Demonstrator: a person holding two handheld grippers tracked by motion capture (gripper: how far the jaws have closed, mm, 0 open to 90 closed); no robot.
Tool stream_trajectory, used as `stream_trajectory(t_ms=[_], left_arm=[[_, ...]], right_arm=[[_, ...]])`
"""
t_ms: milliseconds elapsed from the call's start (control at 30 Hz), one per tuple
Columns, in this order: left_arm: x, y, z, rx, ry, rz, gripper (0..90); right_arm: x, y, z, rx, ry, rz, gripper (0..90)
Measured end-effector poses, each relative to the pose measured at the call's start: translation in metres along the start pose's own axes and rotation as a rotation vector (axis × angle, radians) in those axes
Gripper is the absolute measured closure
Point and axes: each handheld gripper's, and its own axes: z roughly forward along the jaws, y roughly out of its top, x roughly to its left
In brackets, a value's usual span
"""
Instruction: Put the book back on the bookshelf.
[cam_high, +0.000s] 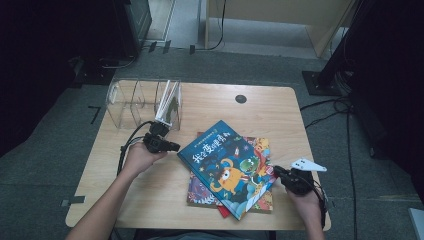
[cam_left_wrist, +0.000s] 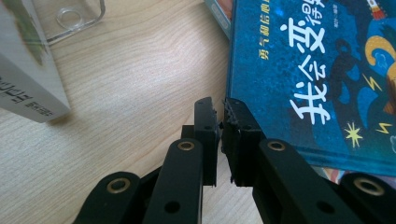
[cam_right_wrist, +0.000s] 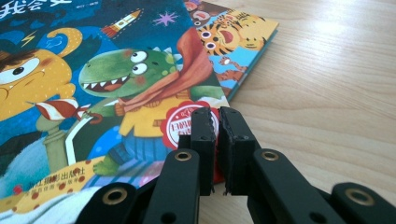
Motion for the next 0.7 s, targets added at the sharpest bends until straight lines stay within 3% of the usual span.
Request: stream_trajectory(t_ms=[367,433,500,567,700], left_arm=[[-0.001,-0.001,0.002,0.004,-0.009,-0.005,84.0],[0.001,-0.004,0.003,0.000,-0.041,-0.020,82.9],[0.002,-0.006,0.003,-0.008,-0.044,-0.038,82.7],[0.001,-0.006,0.002,-0.002,-0.035,-0.023,83.3],[-0.001,-0.006,0.001,-0.013,-0.018,-0.025,84.3]], right_arm=[[-0.005,-0.004,-0.007,0.012,0.003,0.002,85.8],[-0.006,-0.008,-0.012,0.016,-0.004,-0.002,86.3],[-0.008,-0.009,-0.014,0.021,-0.001,0.005,86.7],[-0.009,-0.011,-0.013,0.048,-0.008,-0.004,87.0],[-0.010,-0.010,-0.012,0.050,-0.003,-0.005,87.3]])
